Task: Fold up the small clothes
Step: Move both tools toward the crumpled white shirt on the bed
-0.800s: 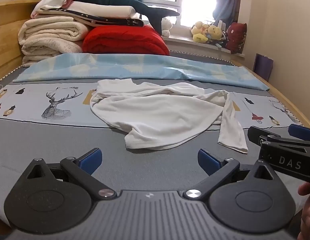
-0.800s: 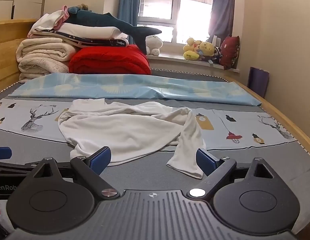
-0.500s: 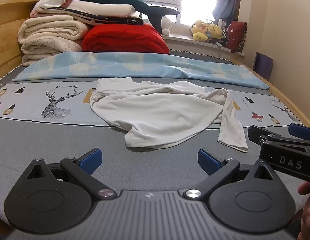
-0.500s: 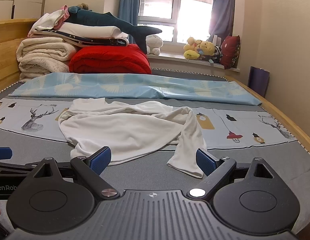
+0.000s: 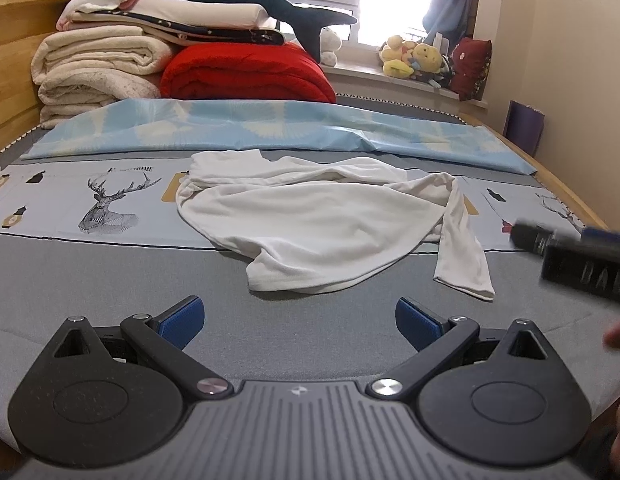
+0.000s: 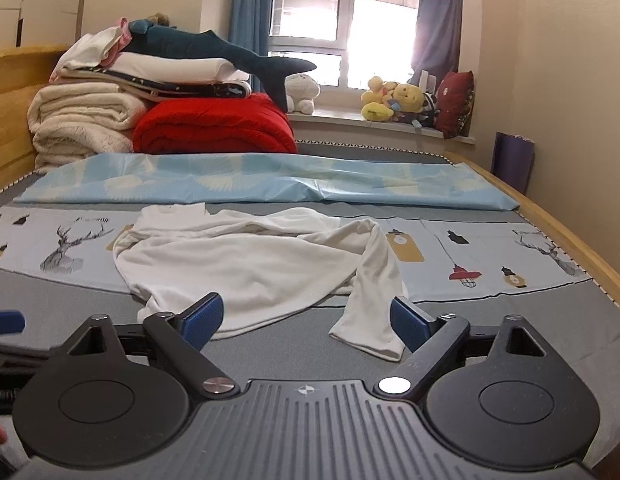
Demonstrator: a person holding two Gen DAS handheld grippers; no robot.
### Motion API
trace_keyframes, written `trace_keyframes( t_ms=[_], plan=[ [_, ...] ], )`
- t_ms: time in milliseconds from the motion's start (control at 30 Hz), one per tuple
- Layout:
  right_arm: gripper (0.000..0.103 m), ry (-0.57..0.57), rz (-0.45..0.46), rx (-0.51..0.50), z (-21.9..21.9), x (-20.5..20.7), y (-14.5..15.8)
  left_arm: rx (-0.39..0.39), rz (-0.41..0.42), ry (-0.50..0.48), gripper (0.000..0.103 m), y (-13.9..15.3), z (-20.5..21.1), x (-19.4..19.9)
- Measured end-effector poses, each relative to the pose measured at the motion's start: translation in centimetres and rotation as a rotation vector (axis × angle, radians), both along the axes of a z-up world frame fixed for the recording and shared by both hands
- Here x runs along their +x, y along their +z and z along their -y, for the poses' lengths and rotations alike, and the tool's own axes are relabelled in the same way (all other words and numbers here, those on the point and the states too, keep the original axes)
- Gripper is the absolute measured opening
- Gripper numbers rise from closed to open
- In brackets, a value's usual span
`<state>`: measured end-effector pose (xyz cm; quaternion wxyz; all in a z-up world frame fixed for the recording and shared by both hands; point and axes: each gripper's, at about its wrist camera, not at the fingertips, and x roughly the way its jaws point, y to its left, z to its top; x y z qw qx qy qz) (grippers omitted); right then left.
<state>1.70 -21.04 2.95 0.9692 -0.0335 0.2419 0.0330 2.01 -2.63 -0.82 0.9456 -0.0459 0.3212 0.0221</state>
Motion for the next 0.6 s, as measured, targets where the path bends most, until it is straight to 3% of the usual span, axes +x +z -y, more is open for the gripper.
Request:
trace_keyframes(
  t_ms=[167,300,367,400,467,533,600],
  plan=[
    [0.087,0.05,0.045,0.047,1.8,2.2,2.0,0.006,-0.003,0.007,0.102,-0.3,0.2,0.4],
    [0.087,0.033,0.075,0.062,3.5,3.1,0.7,0.026,-0.001,0.002,0.099,-0.4,0.8,0.7],
    [0.081,0.012,0.001,0.04,3.7,3.7,-0.2,0.021,0.004,-0.004,0.09,-0.3,0.9,1.0],
    [0.079,0.009,0.009,0.053,3.9,3.6,-0.1,0.026,0.001,-0.009,0.084,-0.2,0.9,1.2],
    [0.079,-0.002,0.059,0.028,3.8,3.3,0.2,0.019,-0.028,-0.032,0.063,0.1,0.5,2.1],
    [0.079,-0.006,0.04,-0.012,3.8,3.4,0.0,-0.044,-0.055,-0.055,0.051,0.4,-0.7,3.2],
    [0.079,-0.024,0.029,-0.011,4.1,3.7,-0.1,-0.098,-0.08,-0.053,0.05,0.7,-2.2,5.0]
  ],
)
